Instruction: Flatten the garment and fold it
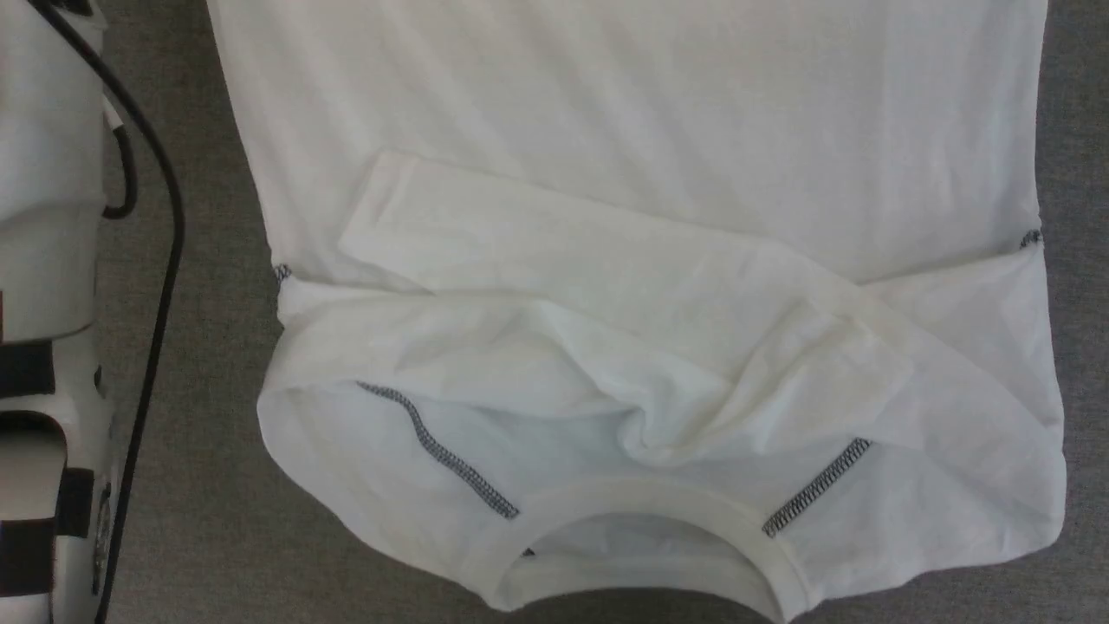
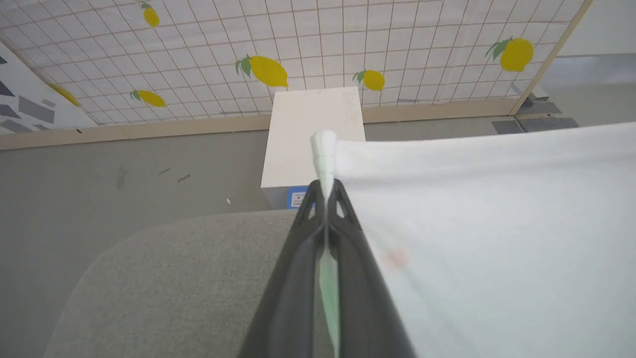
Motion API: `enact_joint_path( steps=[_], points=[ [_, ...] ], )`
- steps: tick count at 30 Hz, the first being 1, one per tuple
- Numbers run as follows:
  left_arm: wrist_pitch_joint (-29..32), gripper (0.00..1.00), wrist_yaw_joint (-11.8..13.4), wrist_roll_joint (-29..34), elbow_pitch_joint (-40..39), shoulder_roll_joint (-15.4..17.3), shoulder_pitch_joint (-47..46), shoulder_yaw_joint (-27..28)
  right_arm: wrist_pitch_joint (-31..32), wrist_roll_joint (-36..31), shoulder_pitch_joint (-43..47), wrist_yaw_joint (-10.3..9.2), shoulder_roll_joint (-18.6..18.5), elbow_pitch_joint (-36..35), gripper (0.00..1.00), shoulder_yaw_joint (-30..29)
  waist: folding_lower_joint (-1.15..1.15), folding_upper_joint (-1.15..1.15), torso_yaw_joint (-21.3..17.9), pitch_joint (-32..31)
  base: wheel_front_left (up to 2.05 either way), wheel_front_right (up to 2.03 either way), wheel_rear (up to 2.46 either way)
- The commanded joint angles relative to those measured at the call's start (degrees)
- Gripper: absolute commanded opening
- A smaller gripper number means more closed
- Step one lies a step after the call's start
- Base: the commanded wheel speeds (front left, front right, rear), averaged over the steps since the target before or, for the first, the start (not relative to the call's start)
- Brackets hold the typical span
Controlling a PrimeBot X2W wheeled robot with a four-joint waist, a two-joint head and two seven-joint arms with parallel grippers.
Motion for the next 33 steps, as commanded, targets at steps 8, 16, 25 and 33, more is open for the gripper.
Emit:
enact_joint_path(
  steps=[8, 16, 25, 33],
  points=[
    [-10.37, 0.00, -4.73, -0.87, 5.57, -0.37, -0.29, -0.39, -9.80, -0.02, 1.54, -0.08, 1.84, 4.33, 0.00, -1.96, 0.00, 0.00, -0.28, -6.00, 0.00, 0.00, 0.00],
    [-14.54, 0.00, -9.12, -5.19, 2.39, 0.12, 14.60, -2.34, -16.10, 12.37, 18.61, -0.08, 1.41, 0.30, 0.00, -2.57, 0.00, 0.00, -0.31, -17.80, 0.00, 0.00, 0.00],
    [-15.81, 0.00, -7.86, -8.83, -10.37, 1.38, 35.95, -2.19, -16.37, 20.32, 38.70, -0.08, 2.46, -8.01, 0.00, -5.56, 0.00, 0.00, -0.95, -27.05, 0.00, 0.00, 0.00],
    [-16.28, 0.00, -3.90, -10.55, -20.27, -0.61, 55.76, -4.39, -14.40, 22.52, 56.55, -0.08, 5.28, -14.07, 0.00, -10.34, 0.00, 0.00, -0.26, -33.35, 0.00, 0.00, 0.00]
  ],
)
